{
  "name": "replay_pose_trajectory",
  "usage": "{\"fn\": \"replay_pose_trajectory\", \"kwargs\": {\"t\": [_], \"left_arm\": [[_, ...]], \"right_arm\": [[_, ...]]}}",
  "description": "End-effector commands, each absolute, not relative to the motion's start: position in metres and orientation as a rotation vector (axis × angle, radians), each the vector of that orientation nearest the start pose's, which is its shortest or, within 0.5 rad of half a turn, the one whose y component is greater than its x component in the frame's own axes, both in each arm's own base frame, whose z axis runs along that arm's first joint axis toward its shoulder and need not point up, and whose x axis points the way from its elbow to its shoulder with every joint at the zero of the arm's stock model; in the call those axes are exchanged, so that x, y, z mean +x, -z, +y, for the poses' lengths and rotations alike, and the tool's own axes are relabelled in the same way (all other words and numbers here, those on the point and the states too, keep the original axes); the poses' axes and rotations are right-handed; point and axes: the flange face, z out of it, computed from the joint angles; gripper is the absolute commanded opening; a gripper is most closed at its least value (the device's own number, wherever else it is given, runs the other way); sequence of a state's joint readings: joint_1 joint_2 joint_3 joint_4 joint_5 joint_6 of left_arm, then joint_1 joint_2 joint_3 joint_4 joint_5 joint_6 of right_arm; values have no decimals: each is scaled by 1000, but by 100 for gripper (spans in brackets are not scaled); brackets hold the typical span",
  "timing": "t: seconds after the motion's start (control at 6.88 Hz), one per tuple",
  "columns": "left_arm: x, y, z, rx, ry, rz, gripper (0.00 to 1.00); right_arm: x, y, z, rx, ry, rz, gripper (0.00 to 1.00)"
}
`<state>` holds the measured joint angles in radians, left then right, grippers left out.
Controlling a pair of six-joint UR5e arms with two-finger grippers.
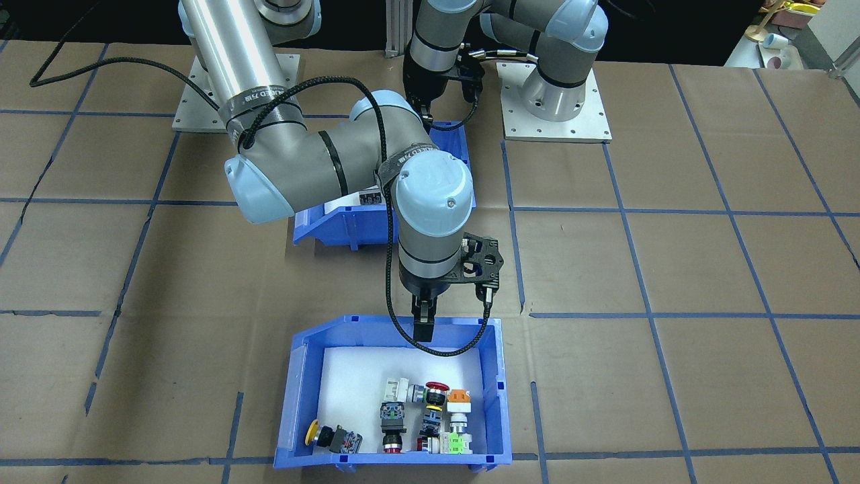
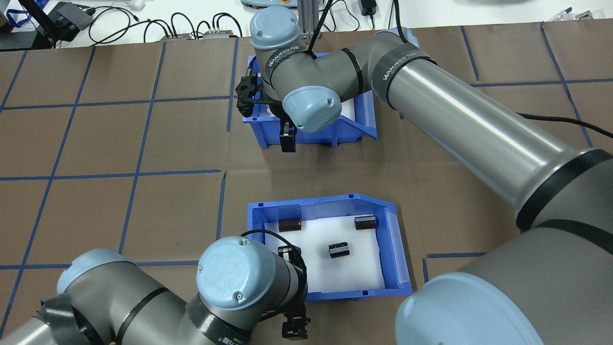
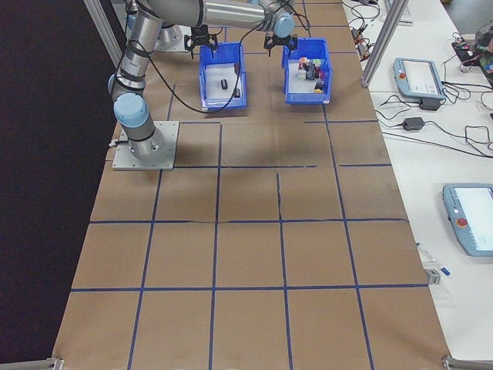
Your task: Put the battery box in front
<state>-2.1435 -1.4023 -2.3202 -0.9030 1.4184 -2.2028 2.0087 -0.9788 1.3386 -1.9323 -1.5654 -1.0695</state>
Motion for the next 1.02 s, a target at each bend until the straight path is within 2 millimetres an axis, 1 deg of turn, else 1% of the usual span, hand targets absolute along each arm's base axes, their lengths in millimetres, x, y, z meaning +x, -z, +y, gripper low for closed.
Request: {"fn": "replay_pose_trajectory", "kwargs": {"t": [0.0, 0.15, 0.29, 0.44, 0.58, 0.73, 0.87], "left_arm": [[-338, -252, -223, -2304, -226, 2233, 98], [-339, -248, -223, -2300, -225, 2228, 94], [-339, -247, -224, -2299, -220, 2223, 86], [-339, -239, -223, -2281, -230, 2205, 77], [-341, -238, -225, -2280, -234, 2211, 57], [-341, -239, -225, -2274, -234, 2231, 32], [-346, -242, -225, -2282, -301, 2254, 8]], "right_arm": [[420, -265, -582, -2144, -21, 2279, 96], [419, -270, -585, -2146, -9, 2292, 67], [414, -273, -588, -2163, -15, 2311, 44], [414, -276, -590, -2166, -7, 2314, 23], [412, -282, -590, -2166, 4, 2317, 8], [409, -288, -596, -2183, 45, 2313, 6], [408, -301, -603, -2185, 85, 2326, 4]]}}
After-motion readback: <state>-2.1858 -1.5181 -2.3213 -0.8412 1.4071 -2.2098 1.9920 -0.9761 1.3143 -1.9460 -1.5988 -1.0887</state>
